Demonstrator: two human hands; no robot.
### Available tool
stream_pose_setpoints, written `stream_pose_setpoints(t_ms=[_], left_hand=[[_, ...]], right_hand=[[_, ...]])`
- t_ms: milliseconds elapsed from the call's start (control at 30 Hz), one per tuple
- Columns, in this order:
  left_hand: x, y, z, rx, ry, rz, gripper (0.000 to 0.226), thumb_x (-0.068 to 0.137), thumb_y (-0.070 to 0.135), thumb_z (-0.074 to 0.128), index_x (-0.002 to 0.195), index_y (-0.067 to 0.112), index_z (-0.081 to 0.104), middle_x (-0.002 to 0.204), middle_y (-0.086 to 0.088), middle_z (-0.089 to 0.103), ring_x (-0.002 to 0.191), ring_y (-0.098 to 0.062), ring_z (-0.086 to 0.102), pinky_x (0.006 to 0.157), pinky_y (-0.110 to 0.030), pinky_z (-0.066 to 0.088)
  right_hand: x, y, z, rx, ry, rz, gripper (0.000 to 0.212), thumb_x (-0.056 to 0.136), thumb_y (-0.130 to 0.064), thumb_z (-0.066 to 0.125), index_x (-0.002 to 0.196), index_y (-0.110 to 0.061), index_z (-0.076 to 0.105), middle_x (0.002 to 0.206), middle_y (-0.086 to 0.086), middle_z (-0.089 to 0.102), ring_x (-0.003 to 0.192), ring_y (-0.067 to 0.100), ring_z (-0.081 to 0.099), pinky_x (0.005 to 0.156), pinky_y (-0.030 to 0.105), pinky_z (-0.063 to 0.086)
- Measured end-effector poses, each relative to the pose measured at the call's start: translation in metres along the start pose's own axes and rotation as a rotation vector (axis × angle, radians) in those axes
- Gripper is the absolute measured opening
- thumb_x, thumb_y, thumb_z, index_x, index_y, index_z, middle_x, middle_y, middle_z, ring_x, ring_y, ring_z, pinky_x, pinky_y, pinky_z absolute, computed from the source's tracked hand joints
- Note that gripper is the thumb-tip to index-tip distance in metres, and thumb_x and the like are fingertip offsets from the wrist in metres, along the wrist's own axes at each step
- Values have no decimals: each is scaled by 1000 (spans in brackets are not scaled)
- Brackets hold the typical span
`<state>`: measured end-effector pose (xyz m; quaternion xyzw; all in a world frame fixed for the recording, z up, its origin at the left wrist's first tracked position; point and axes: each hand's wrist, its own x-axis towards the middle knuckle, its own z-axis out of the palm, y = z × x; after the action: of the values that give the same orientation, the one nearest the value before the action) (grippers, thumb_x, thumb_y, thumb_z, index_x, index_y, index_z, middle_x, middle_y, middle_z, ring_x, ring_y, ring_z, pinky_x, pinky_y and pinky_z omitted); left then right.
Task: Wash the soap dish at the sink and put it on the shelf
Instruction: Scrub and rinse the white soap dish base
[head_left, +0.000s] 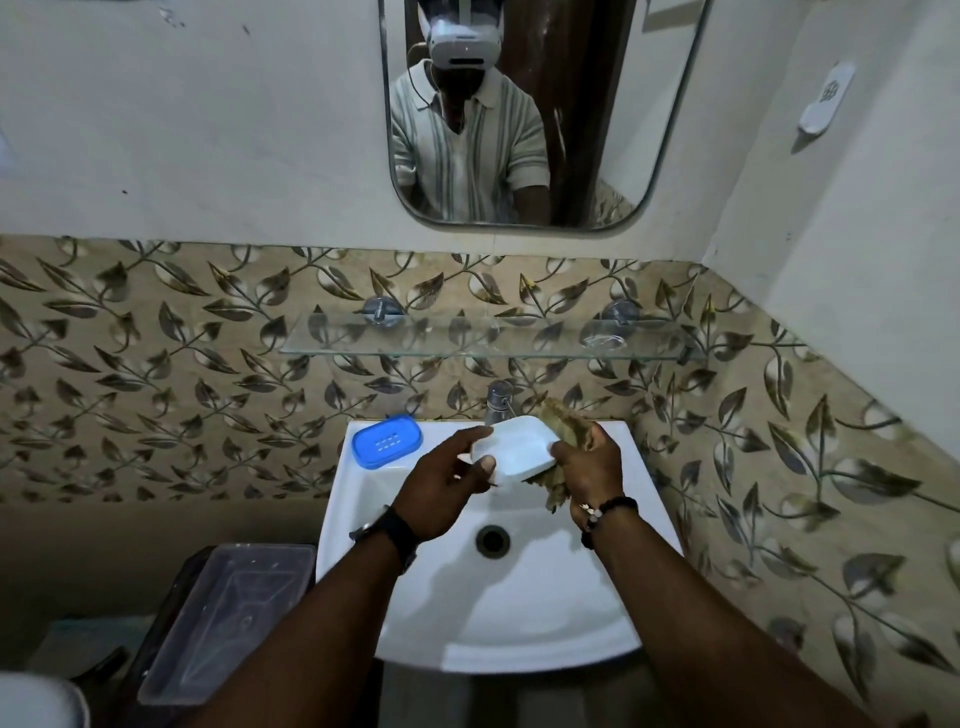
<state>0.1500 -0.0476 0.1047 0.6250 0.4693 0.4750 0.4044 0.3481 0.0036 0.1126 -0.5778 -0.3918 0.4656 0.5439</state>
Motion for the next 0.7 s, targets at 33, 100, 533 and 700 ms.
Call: stream_pose_setpoints(t_ms=[33, 100, 533, 700], left_hand=[[-1, 0, 5, -145, 30, -67, 38, 91, 40, 65, 128, 34, 60, 118, -6, 61, 91, -14, 70, 81, -31, 60], [-1, 0, 13, -358, 126, -159, 42, 91, 29, 69, 130, 31, 57, 118, -10, 62, 96, -25, 71, 80, -42, 61], [13, -12, 8, -695, 332, -391, 28, 96, 12, 63, 123, 9, 63, 104, -7, 75, 89, -21, 74, 68, -33, 61], [16, -19, 7, -681, 341, -395, 25, 96, 11, 62, 121, 11, 65, 108, -6, 72, 90, -19, 72, 69, -33, 62]], right_hand=[[-2, 2, 1, -23, 20, -17, 31, 77, 5, 69, 90, -23, 66, 104, 12, 73, 78, 20, 72, 64, 42, 62], [-4, 7, 4, -62, 56, -41, 29, 78, 1, 72, 90, -23, 63, 102, 10, 73, 72, 14, 70, 58, 36, 60], [-7, 24, -5, -116, 146, -66, 13, 78, -18, 78, 78, -16, 66, 76, 3, 71, 72, 22, 64, 71, 42, 59], [4, 31, -16, -95, 111, 33, 14, 79, -9, 77, 91, -7, 69, 93, 15, 74, 89, 35, 70, 82, 49, 60]])
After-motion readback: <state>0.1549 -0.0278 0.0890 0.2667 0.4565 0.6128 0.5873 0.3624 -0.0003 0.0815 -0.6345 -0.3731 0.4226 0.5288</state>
